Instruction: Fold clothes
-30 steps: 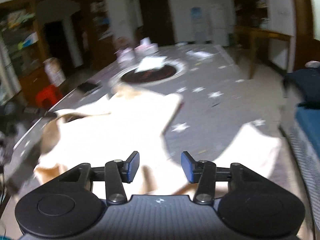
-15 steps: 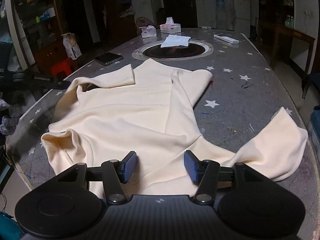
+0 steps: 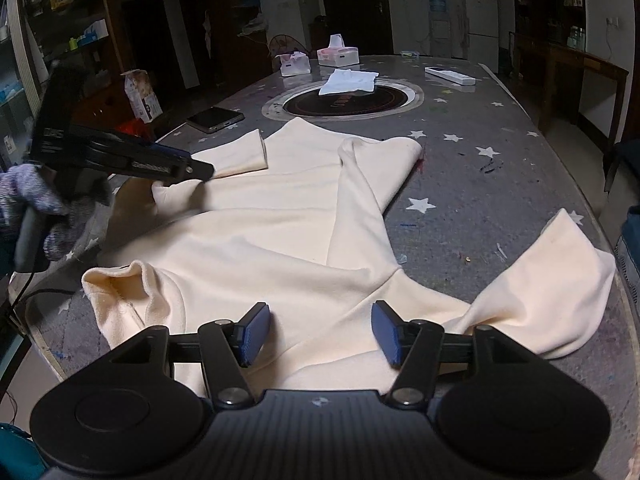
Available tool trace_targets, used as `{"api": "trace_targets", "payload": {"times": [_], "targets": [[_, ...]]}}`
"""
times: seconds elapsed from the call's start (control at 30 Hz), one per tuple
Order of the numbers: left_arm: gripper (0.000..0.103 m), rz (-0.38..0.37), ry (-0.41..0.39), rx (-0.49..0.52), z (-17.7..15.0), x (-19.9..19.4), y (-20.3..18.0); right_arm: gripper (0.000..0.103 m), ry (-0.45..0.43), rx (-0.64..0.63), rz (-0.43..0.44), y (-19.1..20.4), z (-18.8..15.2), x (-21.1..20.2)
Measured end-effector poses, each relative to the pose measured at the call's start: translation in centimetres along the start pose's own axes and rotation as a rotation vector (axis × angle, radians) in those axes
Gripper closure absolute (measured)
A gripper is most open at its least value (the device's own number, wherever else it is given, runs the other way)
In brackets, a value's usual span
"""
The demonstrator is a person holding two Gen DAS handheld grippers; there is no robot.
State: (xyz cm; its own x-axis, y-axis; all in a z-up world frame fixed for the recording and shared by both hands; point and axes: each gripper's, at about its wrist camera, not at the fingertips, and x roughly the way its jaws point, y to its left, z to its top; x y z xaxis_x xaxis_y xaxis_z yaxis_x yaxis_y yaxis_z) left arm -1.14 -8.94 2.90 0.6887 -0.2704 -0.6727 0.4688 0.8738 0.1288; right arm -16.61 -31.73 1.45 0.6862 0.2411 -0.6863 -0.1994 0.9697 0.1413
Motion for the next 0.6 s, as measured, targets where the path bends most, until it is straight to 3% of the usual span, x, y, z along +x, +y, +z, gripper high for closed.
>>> {"api": "trace_targets", "payload": {"times": [0.1, 0.13, 0.17, 0.27, 0.47, 0.6], "targets": [[0.064, -0.011, 0.027, -0.019, 0.1, 1.4, 0.3, 0.044, 0.002, -0.002, -0.001, 0.0, 0.1, 0.2], [0.071, -0.021, 0.021, -0.026, 0.0, 1.6, 0.4, 0.044, 0.003, -0.003, -0.001, 0.0, 0.2, 0.3], [0.085, -0.030, 0.015, -0.034, 0.0, 1.6, 0.6, 0.044, 0.003, -0.002, -0.001, 0.0, 0.2, 0.3], [0.098, -0.031, -0.012, -0.080, 0.1, 1.2, 1.4, 0.044, 0.003, -0.001, -0.002, 0.0, 0.1, 0.3], [0.099, 0.034, -0.105, -0.278, 0.2, -1.4, 6.5, 0.044, 0.009, -0.014, -0.012, -0.1, 0.2, 0.3], [0.099, 0.135, -0.134, -0.414, -1.0, -3.3, 11.0, 0.044, 0.014, -0.027, -0.020, -0.1, 0.3, 0.4]]}}
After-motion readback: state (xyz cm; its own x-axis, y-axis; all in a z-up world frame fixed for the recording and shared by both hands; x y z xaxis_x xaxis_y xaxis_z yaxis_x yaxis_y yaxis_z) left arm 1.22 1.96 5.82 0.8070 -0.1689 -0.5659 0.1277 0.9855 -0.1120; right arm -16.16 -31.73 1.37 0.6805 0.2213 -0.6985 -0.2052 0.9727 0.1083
